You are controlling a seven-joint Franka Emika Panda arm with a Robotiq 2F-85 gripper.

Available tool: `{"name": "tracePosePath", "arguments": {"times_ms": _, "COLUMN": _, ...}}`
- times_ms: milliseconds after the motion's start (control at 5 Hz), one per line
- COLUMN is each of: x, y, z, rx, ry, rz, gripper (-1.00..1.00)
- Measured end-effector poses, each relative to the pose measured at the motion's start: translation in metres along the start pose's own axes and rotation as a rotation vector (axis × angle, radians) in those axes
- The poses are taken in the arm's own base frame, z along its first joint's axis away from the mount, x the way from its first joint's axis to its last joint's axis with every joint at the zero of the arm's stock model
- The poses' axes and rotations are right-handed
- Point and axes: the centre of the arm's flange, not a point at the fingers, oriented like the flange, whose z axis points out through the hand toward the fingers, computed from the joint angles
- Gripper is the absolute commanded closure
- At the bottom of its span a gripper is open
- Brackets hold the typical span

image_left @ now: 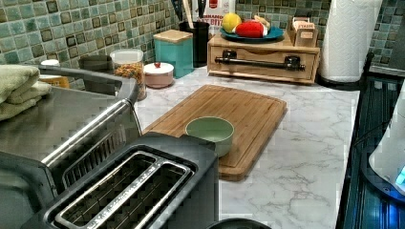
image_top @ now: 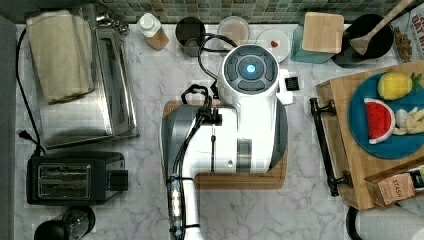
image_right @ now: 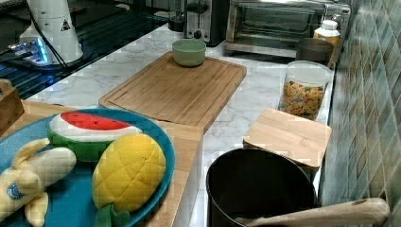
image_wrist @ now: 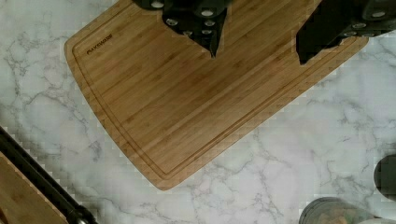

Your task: Open the drawer.

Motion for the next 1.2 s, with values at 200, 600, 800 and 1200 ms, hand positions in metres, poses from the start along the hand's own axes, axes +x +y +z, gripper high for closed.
{"name": "tracePosePath", "arguments": {"times_ms": 200, "x": 0.0, "y": 0.001, "z": 0.002, "rx": -0.002, "ry": -0.003, "rz": 0.001, "gripper": -1.0}}
{"name": "tracePosePath", "arguments": {"times_ms": 600, "x": 0.001, "y": 0.001, "z": 0.009, "rx": -0.004, "ry": -0.005, "rz": 0.002, "gripper": -1.0}}
{"name": "tracePosePath", "arguments": {"times_ms": 800, "x": -0.002, "y": 0.004, "z": 0.014, "rx": -0.024, "ry": -0.034, "rz": -0.069, "gripper": -1.0}}
{"name": "tracePosePath", "arguments": {"times_ms": 1200, "x": -0.001, "y": 0.02, "z": 0.043, "rx": -0.02, "ry": 0.014, "rz": -0.511, "gripper": -1.0}}
